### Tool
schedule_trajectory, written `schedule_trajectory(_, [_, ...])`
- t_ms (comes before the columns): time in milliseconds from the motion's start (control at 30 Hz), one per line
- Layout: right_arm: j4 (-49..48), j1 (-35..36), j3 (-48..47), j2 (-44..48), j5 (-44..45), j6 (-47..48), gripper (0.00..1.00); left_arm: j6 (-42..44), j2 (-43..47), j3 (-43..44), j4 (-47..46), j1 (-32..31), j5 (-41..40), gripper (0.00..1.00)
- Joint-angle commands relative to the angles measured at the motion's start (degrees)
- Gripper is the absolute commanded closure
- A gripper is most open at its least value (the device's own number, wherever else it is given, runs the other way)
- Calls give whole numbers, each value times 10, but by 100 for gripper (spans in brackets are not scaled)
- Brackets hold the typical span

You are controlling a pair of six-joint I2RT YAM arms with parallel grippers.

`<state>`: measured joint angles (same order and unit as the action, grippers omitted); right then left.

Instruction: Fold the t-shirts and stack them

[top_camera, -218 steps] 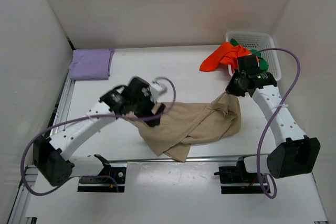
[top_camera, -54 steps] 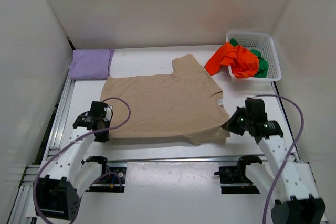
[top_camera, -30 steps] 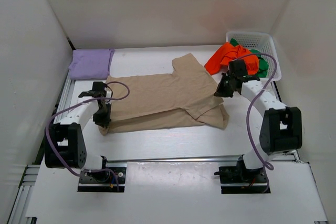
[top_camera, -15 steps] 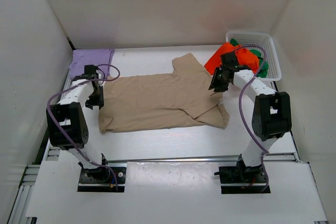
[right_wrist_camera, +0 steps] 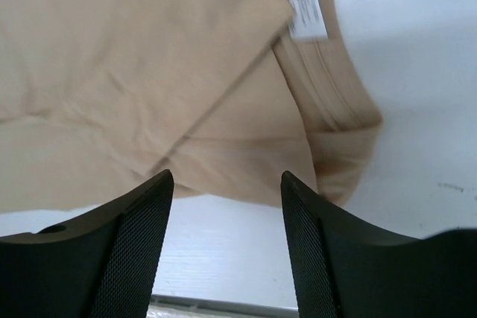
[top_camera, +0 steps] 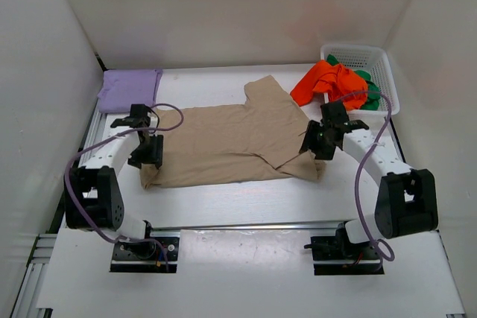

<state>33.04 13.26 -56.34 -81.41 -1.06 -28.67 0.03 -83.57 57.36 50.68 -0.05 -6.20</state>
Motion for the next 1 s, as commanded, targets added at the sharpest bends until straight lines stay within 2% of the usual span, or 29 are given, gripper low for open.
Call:
schedule_trajectory(0, [11, 1, 52, -1, -3, -20, 36, 0, -15, -21, -26, -12, -7, 31])
schedule_trajectory(33, [5, 1, 60, -1, -3, -20, 32, 0, -23, -21, -33, -12, -15, 31])
schedule_trajectory(167, [-1, 1, 84, -15, -3, -25, 30, 0, -34, -28, -54, -22, -38, 31])
schedule_trajectory(300, [-20, -4, 108, -34, -22, -25, 30, 0, -55, -40, -68, -22, -50, 44])
schedule_trajectory(433, [-20, -10, 114, -39, -8, -31, 30, 0, -60, -45, -82, -28, -56, 62])
schedule_trajectory(467, [-20, -10, 120, -34, -2, -31, 30, 0, -65, -45, -82, -28, -56, 72])
schedule_trajectory(567, [-20, -10, 120, -34, 17, -31, 38, 0, -65, -51, -88, -28, -61, 88])
schedule_trajectory(600, [-20, -10, 126, -34, 17, -31, 40, 0, -65, -51, -88, -28, -61, 90])
schedule_trajectory(733, [-25, -15, 126, -34, 27, -25, 41, 0, -49, -45, -88, -28, -72, 90])
schedule_trajectory(800, [-25, -15, 126, -34, 33, -25, 36, 0, -41, -45, -88, -22, -79, 87])
schedule_trajectory(833, [-20, -15, 126, -29, 39, -25, 35, 0, -32, -45, -88, -22, -80, 78])
schedule_trajectory(967, [-20, -15, 132, -29, 39, -20, 33, 0, -32, -45, -88, -11, -80, 56])
